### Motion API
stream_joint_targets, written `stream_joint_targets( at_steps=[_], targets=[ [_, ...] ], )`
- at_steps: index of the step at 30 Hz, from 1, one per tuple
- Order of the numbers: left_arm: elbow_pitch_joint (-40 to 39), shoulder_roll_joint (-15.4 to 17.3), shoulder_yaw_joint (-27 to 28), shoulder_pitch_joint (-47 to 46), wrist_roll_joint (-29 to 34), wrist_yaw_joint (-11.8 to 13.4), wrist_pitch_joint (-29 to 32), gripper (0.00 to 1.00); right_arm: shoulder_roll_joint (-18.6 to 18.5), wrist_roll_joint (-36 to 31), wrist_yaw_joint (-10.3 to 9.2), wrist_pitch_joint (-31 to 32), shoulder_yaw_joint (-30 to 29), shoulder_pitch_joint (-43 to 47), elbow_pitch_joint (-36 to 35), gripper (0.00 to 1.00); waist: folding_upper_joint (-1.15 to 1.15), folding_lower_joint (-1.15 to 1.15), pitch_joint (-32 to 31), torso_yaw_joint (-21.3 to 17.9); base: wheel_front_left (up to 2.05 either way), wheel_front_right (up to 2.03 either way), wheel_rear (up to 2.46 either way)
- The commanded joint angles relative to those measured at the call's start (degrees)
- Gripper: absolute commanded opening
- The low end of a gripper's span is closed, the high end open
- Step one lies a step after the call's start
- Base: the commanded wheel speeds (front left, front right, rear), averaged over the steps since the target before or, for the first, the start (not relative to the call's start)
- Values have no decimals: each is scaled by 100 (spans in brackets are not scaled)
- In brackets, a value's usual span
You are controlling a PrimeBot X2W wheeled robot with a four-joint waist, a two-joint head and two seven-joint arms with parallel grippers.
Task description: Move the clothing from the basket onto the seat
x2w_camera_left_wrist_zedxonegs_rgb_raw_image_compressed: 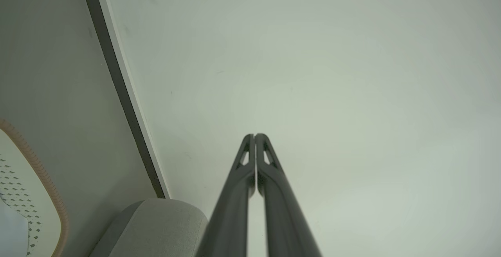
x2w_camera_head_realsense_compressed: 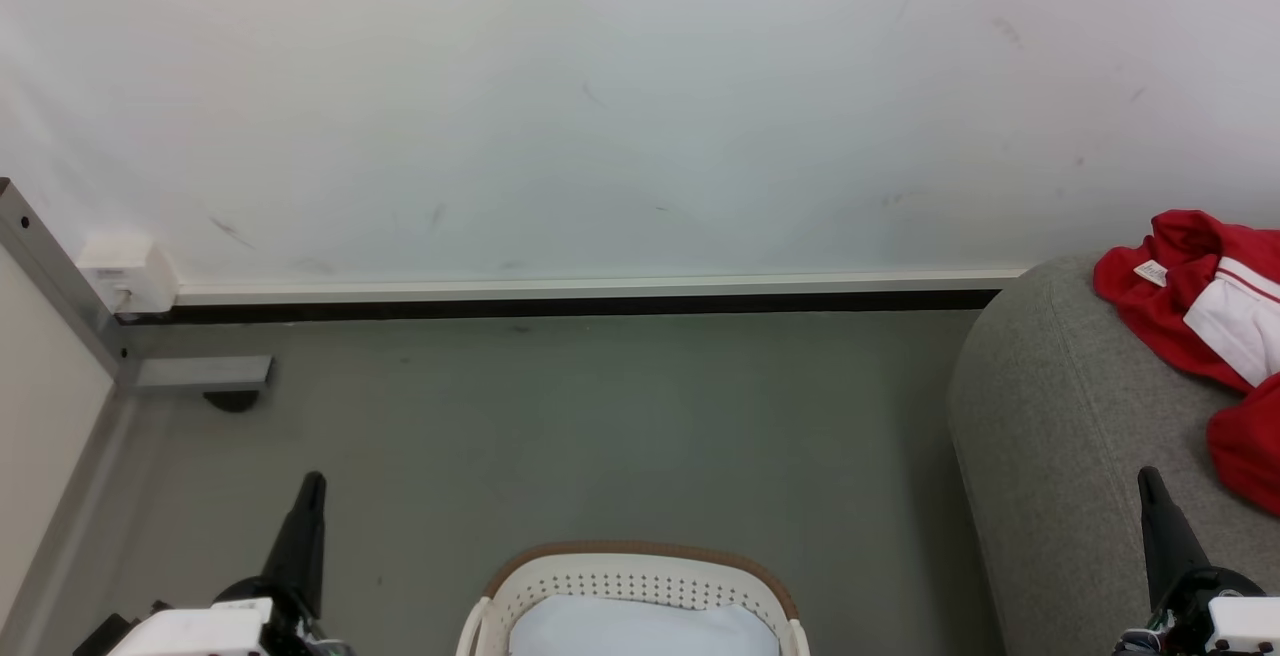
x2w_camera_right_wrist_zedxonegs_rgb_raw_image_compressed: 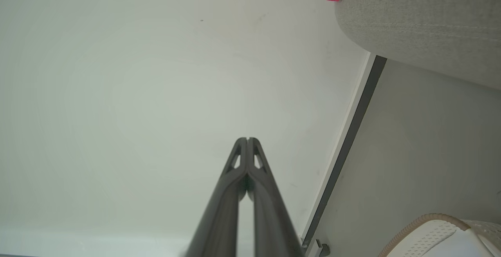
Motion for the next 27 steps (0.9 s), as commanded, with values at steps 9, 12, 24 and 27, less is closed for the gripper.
stream_joint_targets(
  at_steps=[9,12,24,27],
  targets=[
    [-3,11,15,-53,-80,-29,20,0,14,-31,-12,22,-28,-70,11,0,0,0,0,0,0,0,0],
    [-3,11,15,-53,-80,-29,20,0,15,-34,-12,24,-29,-71,11,0,0,0,0,0,0,0,0],
    [-3,11,14,-52,-81,-29,19,0,18,-41,-12,26,-36,-72,11,0,0,0,0,0,0,0,0],
    [-3,11,14,-52,-81,-29,19,0,19,-38,-12,23,-37,-72,12,0,0,0,0,0,0,0,0]
  ],
)
